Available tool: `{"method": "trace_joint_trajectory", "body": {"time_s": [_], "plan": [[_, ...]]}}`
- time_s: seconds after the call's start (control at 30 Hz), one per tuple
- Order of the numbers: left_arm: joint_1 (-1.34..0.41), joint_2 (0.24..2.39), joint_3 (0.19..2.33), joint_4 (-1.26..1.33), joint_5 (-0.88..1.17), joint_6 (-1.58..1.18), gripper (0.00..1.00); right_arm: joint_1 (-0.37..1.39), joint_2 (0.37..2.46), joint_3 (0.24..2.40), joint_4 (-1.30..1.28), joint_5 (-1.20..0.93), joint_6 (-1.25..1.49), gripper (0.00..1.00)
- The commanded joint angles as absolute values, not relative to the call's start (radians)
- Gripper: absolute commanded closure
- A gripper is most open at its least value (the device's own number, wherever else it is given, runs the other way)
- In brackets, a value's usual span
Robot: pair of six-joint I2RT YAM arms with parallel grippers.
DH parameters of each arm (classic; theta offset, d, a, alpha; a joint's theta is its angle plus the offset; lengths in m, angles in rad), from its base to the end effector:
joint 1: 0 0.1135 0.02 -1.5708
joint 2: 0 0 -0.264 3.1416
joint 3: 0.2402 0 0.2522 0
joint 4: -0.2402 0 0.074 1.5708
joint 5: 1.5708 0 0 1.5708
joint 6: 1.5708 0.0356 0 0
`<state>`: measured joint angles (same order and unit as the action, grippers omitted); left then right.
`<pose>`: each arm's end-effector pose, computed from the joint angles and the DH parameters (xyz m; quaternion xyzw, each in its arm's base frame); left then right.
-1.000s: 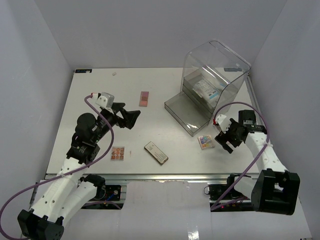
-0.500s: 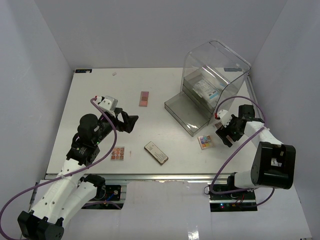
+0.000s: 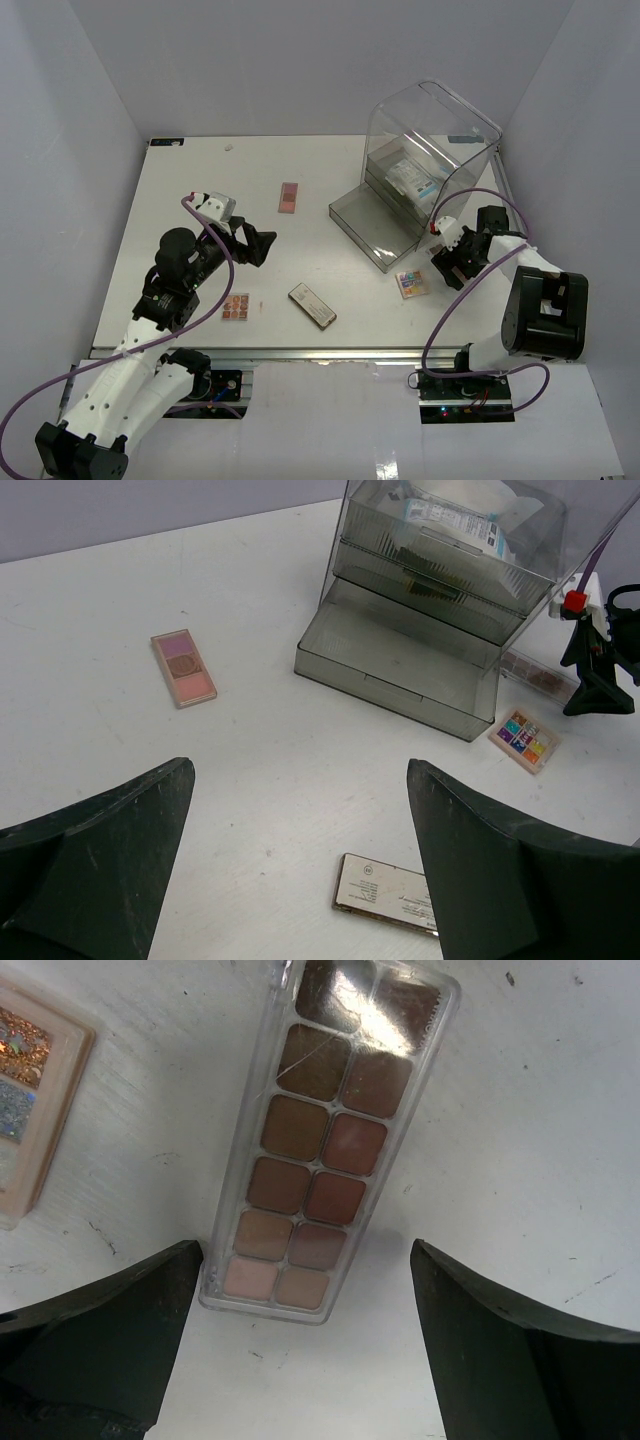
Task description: Organize the makeup
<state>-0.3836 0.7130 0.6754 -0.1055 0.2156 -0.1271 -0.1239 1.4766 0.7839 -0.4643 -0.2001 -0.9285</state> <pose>0.1594 -0.0726 0.3214 0.1660 0.7363 -0.2431 0.6093 0.2646 -0.0258 0.1664 -0.4001 0.8880 -0.0181 0.2258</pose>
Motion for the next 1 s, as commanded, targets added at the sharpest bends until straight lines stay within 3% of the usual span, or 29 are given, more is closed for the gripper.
{"method": "trace_joint_trajectory", "body": {"time_s": [0.0,0.17,0.47,0.67,0.8,0.97], "plan": [[-0.382,0.699,0.681,-0.110,0.199,-0.114,0.02,-0.127,1.516,0.801,-0.451,-0.246,-0.950,0.05],[-0.382,0.699,0.680,-0.112,0.196,-0.115,0.02,-0.126,1.552,0.793,-0.481,-0.264,-0.967,0.02],[-0.382,0.697,0.679,-0.114,0.192,-0.114,0.02,-0.127,1.570,0.776,-0.524,-0.285,-0.988,0.24],[-0.382,0.695,0.678,-0.114,0.189,-0.114,0.02,-0.126,1.512,0.744,-0.532,-0.290,-0.997,0.44],[-0.382,0.695,0.678,-0.114,0.189,-0.115,0.02,-0.127,1.435,0.723,-0.552,-0.280,-1.002,0.58],[-0.382,0.697,0.676,-0.114,0.192,-0.117,0.02,-0.127,1.251,0.705,-0.629,-0.307,-1.048,0.64]]}}
